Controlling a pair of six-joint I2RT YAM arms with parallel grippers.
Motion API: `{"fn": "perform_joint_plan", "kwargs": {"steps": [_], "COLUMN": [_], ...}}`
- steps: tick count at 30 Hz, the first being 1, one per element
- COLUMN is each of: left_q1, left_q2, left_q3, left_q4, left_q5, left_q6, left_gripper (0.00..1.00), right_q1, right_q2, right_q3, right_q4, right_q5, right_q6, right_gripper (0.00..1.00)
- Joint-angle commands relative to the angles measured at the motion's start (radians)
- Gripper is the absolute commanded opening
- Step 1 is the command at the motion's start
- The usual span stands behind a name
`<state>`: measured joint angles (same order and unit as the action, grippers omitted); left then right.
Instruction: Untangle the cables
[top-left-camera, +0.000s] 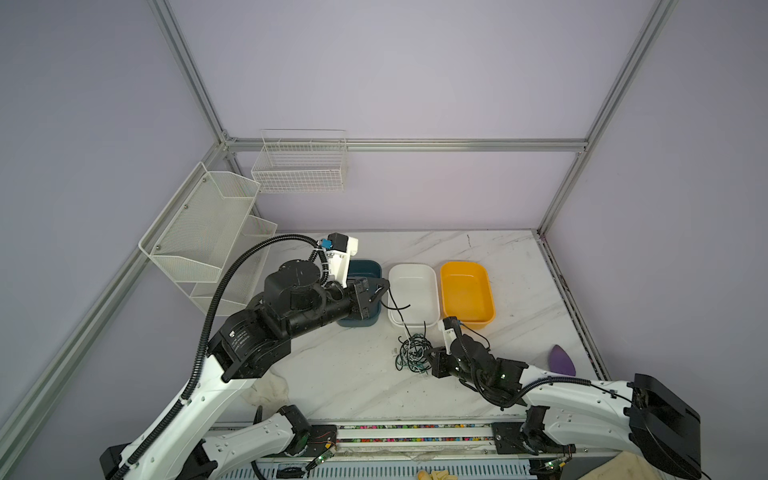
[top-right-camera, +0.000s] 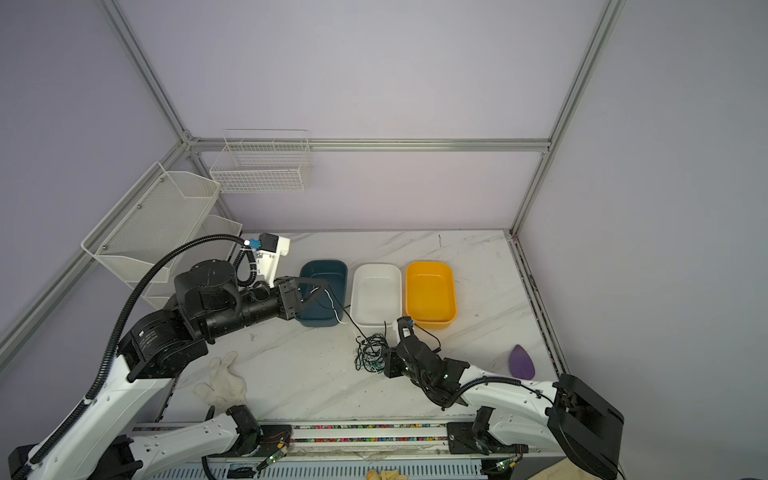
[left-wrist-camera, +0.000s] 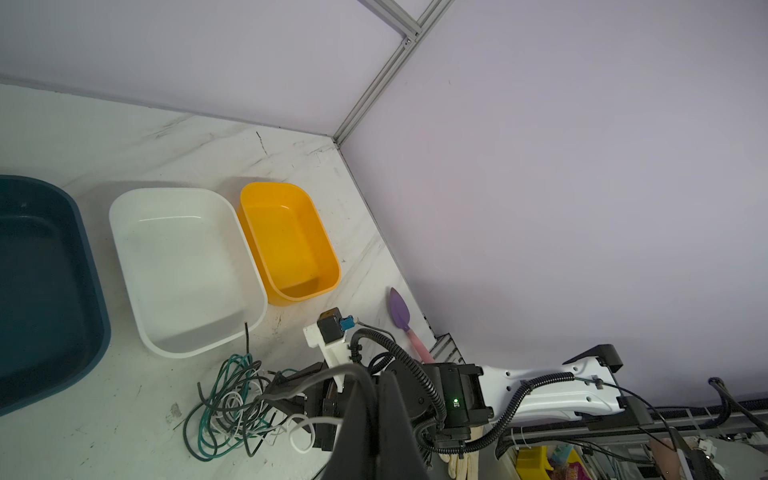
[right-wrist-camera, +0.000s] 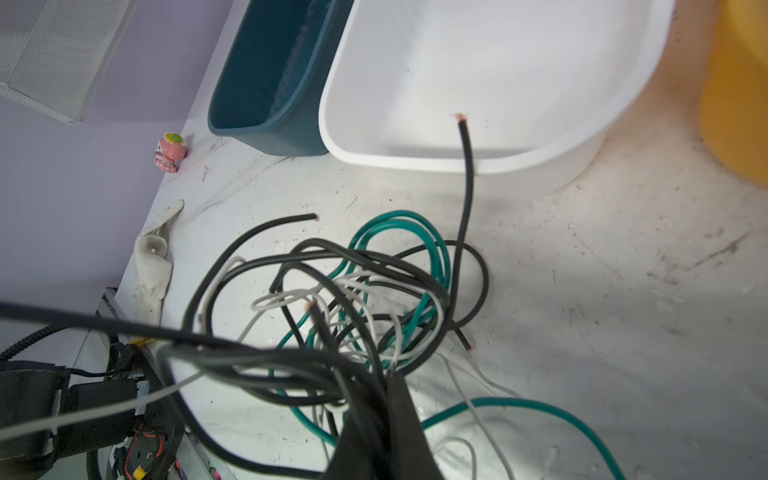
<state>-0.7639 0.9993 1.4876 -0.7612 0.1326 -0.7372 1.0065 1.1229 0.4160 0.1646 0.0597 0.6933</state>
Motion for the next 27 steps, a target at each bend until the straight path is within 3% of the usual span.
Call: {"fn": "perform_joint_plan", "kwargs": {"steps": [1,5,15,22,27], "left_q1": [0.008,0.009,0.008,0.008,0.009], "left_q2": [-0.011,0.016,0.043,0.067,0.075], "left_q3": [0.127,0.05,-0.105,-0.177,-0.2], "left_q4": [0.141,0.182,0.269,0.345,0.36], "left_q5": [0.035,0.084,0.101,0.133,0.139], "left_q6": [0.017,-0.033,-0.103,-0.159,-0.171], "left_gripper": [0.0,0.0,0.0,0.0,0.0], "right_q1": [0.003,0.004,0.004,0.004,0.006], "right_q2": [-0.007,-0.1,-0.343,-0.272,-0.183], "right_q3": [-0.012,0.007,0.084,0.113,0.143], "right_q4": [-0.089,-0.122,-0.166,0.028,0.129], "right_q5": [0.002,0.01,-0.048,-0.168,-0.186], "right_q6": [0.002,-0.037,-0.183,-0.221,-0.228], "right_gripper": [0.26,0.39,0.54,0.55,0.55]}}
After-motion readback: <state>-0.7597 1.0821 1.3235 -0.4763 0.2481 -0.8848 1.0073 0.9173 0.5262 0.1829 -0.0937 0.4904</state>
